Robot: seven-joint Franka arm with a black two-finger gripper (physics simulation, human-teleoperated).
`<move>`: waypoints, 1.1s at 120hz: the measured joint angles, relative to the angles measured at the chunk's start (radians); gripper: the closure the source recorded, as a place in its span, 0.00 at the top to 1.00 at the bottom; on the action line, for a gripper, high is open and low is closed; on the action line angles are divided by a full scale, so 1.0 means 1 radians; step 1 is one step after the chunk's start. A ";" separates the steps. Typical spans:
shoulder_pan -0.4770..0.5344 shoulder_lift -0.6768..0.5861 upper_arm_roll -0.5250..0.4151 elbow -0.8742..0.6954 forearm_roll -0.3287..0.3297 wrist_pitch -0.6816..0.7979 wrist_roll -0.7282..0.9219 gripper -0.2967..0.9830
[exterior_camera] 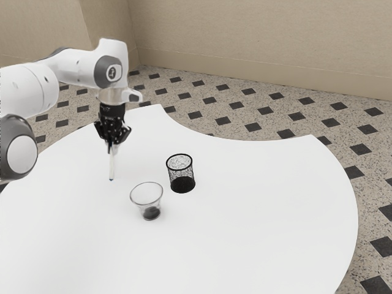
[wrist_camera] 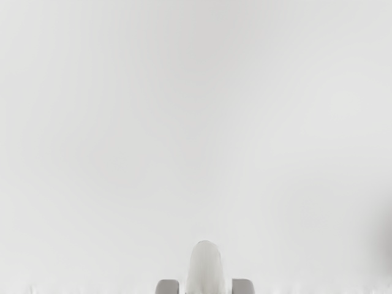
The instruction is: Take the marker out of the pen holder and place it to the left of the pen holder.
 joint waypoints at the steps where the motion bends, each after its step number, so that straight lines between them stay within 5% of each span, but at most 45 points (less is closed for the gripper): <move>1: 0.000 0.001 0.001 0.001 0.003 -0.009 0.000 0.19; 28: 0.019 0.045 0.018 0.011 0.068 -0.200 0.008 0.21; 54: 0.029 0.092 0.012 0.033 0.071 -0.272 0.012 0.54; 93: 0.072 -0.465 -0.330 -0.335 0.040 -0.103 0.016 0.72; 132: 0.007 -0.525 -0.383 -0.320 0.073 -0.019 0.154 0.76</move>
